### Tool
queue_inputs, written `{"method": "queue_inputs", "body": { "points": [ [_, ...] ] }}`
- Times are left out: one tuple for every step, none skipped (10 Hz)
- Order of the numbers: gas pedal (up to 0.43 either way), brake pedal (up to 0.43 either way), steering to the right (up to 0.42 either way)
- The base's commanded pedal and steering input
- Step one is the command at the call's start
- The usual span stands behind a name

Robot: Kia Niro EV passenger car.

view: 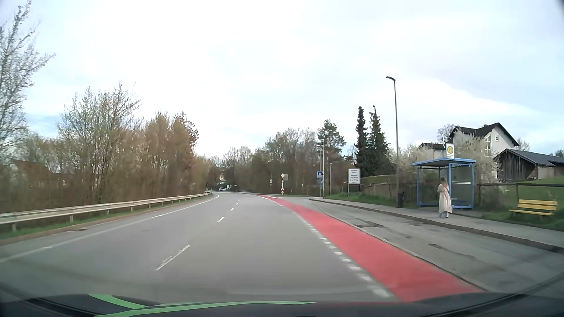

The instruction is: Follow the waypoints while adhering to traffic rules and regulations

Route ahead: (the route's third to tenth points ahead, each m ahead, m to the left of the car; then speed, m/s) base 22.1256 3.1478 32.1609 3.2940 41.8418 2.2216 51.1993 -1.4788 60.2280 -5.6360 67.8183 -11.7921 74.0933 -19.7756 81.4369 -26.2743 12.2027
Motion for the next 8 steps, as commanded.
{"method": "queue_inputs", "body": {
  "points": [
    [0.020,0.000,0.004],
    [0.020,0.000,0.005],
    [0.020,0.000,0.005],
    [0.020,0.000,0.005],
    [0.020,0.000,0.006],
    [0.020,0.000,0.006],
    [0.020,0.000,0.006],
    [0.000,0.000,0.006]
  ]
}}
